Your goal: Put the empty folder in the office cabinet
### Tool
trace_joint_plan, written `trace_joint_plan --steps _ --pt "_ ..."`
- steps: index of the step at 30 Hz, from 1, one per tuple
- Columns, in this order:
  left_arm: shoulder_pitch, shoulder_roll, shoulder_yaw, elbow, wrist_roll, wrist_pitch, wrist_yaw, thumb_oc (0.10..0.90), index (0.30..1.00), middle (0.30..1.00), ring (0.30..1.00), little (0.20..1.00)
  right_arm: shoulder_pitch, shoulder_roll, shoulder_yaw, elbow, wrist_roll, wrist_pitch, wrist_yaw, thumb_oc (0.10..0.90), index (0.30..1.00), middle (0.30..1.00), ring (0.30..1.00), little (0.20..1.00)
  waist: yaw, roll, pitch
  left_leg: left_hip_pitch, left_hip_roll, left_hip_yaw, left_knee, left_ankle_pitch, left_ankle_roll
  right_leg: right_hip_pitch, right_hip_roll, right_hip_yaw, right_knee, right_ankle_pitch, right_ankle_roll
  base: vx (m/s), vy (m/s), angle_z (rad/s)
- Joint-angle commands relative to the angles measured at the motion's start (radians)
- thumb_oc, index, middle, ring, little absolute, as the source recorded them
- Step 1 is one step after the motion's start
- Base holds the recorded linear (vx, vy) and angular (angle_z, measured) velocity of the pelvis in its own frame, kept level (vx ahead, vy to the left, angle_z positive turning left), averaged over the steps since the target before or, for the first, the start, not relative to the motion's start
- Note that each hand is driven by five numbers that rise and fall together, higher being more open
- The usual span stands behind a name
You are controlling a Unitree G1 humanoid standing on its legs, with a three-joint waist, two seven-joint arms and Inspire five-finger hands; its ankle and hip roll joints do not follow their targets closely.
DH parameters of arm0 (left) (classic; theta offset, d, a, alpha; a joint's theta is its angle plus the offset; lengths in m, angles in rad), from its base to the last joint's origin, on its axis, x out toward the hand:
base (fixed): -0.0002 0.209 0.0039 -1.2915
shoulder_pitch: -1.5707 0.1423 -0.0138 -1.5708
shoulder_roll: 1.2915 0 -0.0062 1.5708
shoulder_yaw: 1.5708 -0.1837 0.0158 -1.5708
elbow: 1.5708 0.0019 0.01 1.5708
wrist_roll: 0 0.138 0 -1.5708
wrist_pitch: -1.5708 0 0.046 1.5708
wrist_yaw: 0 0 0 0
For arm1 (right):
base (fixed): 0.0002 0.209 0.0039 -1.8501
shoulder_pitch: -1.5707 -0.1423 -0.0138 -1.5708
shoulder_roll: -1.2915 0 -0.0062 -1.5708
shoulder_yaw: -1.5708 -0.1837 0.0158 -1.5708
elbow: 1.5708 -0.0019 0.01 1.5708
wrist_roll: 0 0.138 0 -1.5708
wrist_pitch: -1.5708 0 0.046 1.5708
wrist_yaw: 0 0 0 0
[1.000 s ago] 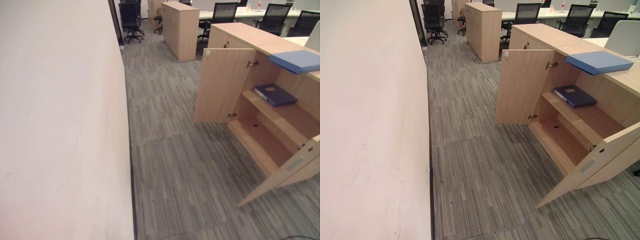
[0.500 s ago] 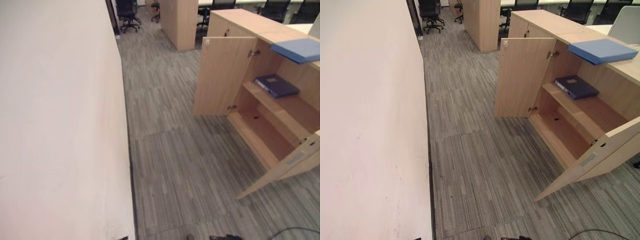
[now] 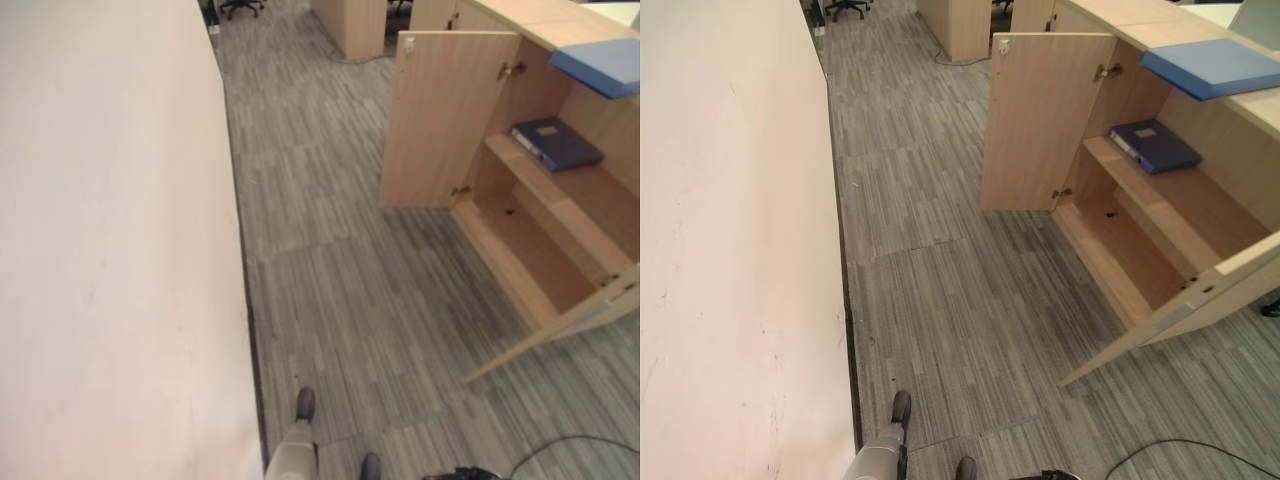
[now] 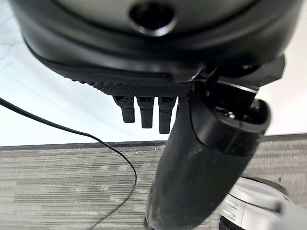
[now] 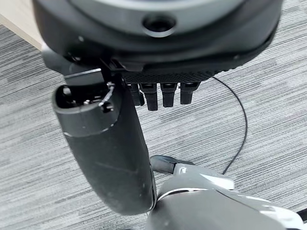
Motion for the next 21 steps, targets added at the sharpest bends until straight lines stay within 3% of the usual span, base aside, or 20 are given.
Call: trace_joint_plan --steps 1,3,4,6,7,9,10,11,12,13,14,15,16,17,18,19,20,21 --pt "0.036 0.044 0.007 -0.003 0.023 -0.025 0.014 0.8 0.9 0.9 0.9 0.9 0.041 0.0 -0.01 -0.006 -0.038 -0.011 0.001 0.8 0.9 0.9 0.9 0.9 0.019 -0.047 -0.081 -0.066 -0.016 0.018 0.022 0.065 0.066 0.174 -0.18 -0.01 0.024 -0.103 0.202 0.44 0.314 -0.69" --pt "0.048 0.041 0.015 0.0 0.026 -0.025 0.014 0.8 0.9 0.9 0.9 0.9 0.045 0.003 -0.009 0.003 -0.058 -0.006 0.006 0.8 0.9 0.9 0.9 0.9 0.032 -0.044 -0.107 -0.054 -0.021 0.016 0.028 0.087 0.064 0.187 -0.211 -0.009 0.018 -0.1 0.225 0.31 0.269 -0.53" --pt "0.064 0.044 0.028 0.004 0.032 -0.024 0.009 0.8 0.9 0.9 0.9 0.9 0.06 0.009 -0.007 0.015 -0.089 0.005 0.023 0.8 0.9 0.9 0.9 0.9 0.052 -0.049 -0.136 -0.041 -0.039 0.022 0.061 0.083 0.07 0.189 -0.285 -0.009 0.033 -0.073 0.266 0.45 0.383 -0.69" --pt "0.081 0.05 0.034 0.015 0.054 -0.018 0.002 0.8 0.9 0.9 0.9 0.9 0.079 0.018 -0.01 0.017 -0.108 0.009 0.036 0.8 0.9 0.9 0.9 0.9 0.068 -0.066 -0.159 -0.027 -0.077 0.036 0.097 0.045 0.094 0.175 -0.374 -0.027 0.069 0.003 0.314 0.5 0.475 -0.84" --pt "0.09 0.057 0.04 0.02 0.062 -0.014 -0.001 0.8 0.9 0.9 0.9 0.9 0.084 0.016 -0.012 0.006 -0.11 0.015 0.048 0.8 0.9 0.9 0.9 0.9 0.071 -0.082 -0.168 -0.003 -0.146 0.062 0.109 0.0 0.138 0.123 -0.465 -0.026 0.177 0.175 0.334 0.36 0.462 -0.75" --pt "0.091 0.061 0.046 0.016 0.051 -0.009 -0.003 0.8 0.9 0.9 0.9 0.9 0.077 0.006 -0.014 -0.02 -0.094 0.014 0.044 0.8 0.9 0.9 0.9 0.9 0.072 -0.068 -0.163 0.037 -0.196 0.068 0.096 -0.036 0.187 0.04 -0.519 -0.022 0.339 0.337 0.302 0.24 0.406 -0.49" --pt "0.091 0.06 0.047 0.015 0.051 -0.009 -0.003 0.8 0.9 0.9 0.9 0.9 0.077 0.006 -0.013 -0.021 -0.093 0.014 0.044 0.8 0.9 0.9 0.9 0.9 0.074 -0.07 -0.163 0.038 -0.198 0.072 0.095 -0.036 0.188 0.036 -0.522 -0.017 0.343 0.336 0.304 0.26 0.519 -0.24" --pt "0.101 0.071 0.05 0.012 0.054 -0.002 -0.001 0.8 0.9 0.9 0.9 0.9 0.068 0.005 -0.009 -0.056 -0.074 0.005 0.032 0.8 0.9 0.9 0.9 0.9 0.073 -0.051 -0.152 0.11 -0.244 0.077 0.055 -0.072 0.228 -0.02 -0.566 -0.088 0.469 0.404 0.272 0.19 0.362 -0.03" --pt "0.101 0.071 0.051 0.012 0.054 -0.002 -0.002 0.8 0.9 0.9 0.9 0.9 0.069 0.005 -0.009 -0.057 -0.074 0.006 0.031 0.8 0.9 0.9 0.9 0.9 0.071 -0.053 -0.15 0.114 -0.248 0.077 0.052 -0.071 0.229 -0.017 -0.57 -0.089 0.471 0.402 0.274 0.29 0.506 0.15" --pt "0.113 0.076 0.055 0.013 0.052 0.001 -0.002 0.8 0.9 0.9 0.9 0.9 0.068 0.01 -0.002 -0.071 -0.066 0.002 0.029 0.8 0.9 0.9 0.9 0.9 0.063 -0.051 -0.138 0.158 -0.269 0.079 0.031 -0.089 0.243 -0.051 -0.595 -0.132 0.532 0.411 0.274 0.21 0.266 0.31" --pt "0.116 0.082 0.063 0.012 0.049 0.002 -0.003 0.8 0.9 0.9 0.9 0.9 0.064 0.01 0.001 -0.088 -0.06 -0.003 0.025 0.8 0.9 0.9 0.9 0.9 0.055 -0.049 -0.127 0.19 -0.28 0.083 0.019 -0.104 0.251 -0.089 -0.6 -0.169 0.559 0.413 0.275 0.37 0.405 0.15" --pt "0.12 0.081 0.076 0.006 0.026 0.0 0.0 0.8 0.9 0.9 0.9 0.9 0.043 0.008 0.004 -0.135 -0.032 -0.018 0.01 0.8 0.9 0.9 0.9 0.9 0.021 -0.018 -0.095 0.24 -0.268 0.067 0.005 -0.118 0.258 -0.204 -0.518 -0.232 0.587 0.282 0.236 0.27 0.248 0.05" --pt "0.12 0.08 0.077 0.006 0.026 0.0 0.001 0.8 0.9 0.9 0.9 0.9 0.043 0.008 0.004 -0.135 -0.031 -0.018 0.01 0.8 0.9 0.9 0.9 0.9 0.019 -0.018 -0.094 0.241 -0.267 0.066 0.005 -0.119 0.257 -0.203 -0.518 -0.234 0.591 0.278 0.234 0.29 0.141 -0.15" --pt "0.123 0.078 0.08 0.001 0.013 -0.003 0.003 0.8 0.9 0.9 0.9 0.9 0.018 0.009 -0.001 -0.164 0.001 -0.027 0.002 0.8 0.9 0.9 0.9 0.9 -0.017 -0.003 -0.053 0.287 -0.267 0.048 0.001 -0.134 0.255 -0.281 -0.442 -0.281 0.53 0.24 0.233 0.2 -0.037 -0.1" --pt "0.124 0.075 0.081 0.001 0.013 -0.004 0.004 0.8 0.9 0.9 0.9 0.9 0.007 0.008 0.003 -0.176 0.011 -0.03 -0.001 0.8 0.9 0.9 0.9 0.9 -0.036 0.0 -0.029 0.317 -0.267 0.04 0.001 -0.149 0.25 -0.299 -0.406 -0.306 0.463 0.249 0.238 0.2 -0.029 -0.06" --pt "0.124 0.075 0.081 0.001 0.013 -0.004 0.004 0.8 0.9 0.9 0.9 0.9 0.007 0.008 0.003 -0.176 0.011 -0.03 -0.001 0.8 0.9 0.9 0.9 0.9 -0.037 0.0 -0.029 0.318 -0.267 0.04 0.001 -0.149 0.25 -0.298 -0.406 -0.307 0.462 0.249 0.238 0.26 -0.112 0.22" --pt "0.127 0.064 0.081 0.002 0.013 -0.007 0.002 0.8 0.9 0.9 0.9 0.9 -0.009 0.011 0.007 -0.192 0.026 -0.033 -0.002 0.8 0.9 0.9 0.9 0.9 -0.065 -0.011 -0.007 0.364 -0.272 0.022 0.001 -0.179 0.239 -0.353 -0.346 -0.339 0.319 0.277 0.25 0.33 -0.121 0.34" --pt "0.127 0.062 0.082 0.001 0.012 -0.009 0.002 0.8 0.9 0.9 0.9 0.9 -0.015 0.011 0.008 -0.198 0.033 -0.037 -0.003 0.8 0.9 0.9 0.9 0.9 -0.075 -0.024 0.001 0.395 -0.282 0.004 0.001 -0.206 0.232 -0.396 -0.321 -0.345 0.268 0.291 0.274 0.31 -0.12 0.4"
